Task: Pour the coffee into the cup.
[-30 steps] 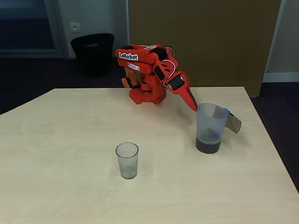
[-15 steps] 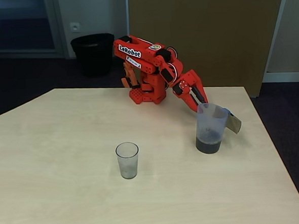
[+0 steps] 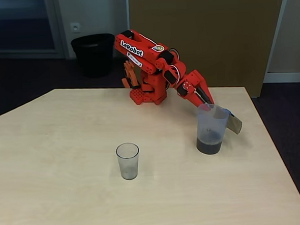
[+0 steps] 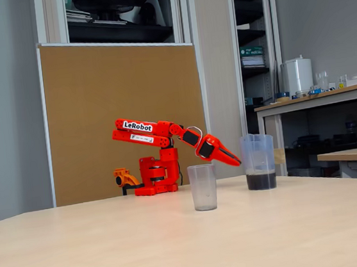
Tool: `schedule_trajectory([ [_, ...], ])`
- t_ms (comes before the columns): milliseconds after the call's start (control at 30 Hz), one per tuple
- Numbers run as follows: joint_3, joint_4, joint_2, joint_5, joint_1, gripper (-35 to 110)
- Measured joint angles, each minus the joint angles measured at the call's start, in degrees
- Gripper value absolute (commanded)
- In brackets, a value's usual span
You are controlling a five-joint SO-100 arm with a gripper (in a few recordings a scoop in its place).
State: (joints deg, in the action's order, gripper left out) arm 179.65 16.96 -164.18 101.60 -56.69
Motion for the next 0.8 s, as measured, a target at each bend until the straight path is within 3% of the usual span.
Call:
schedule_trajectory([
  [167,0.0,-10.3,4.0,0.5,0.6,13],
  [800,-0.8,-32.0,21.2,3.0,3.6,19],
])
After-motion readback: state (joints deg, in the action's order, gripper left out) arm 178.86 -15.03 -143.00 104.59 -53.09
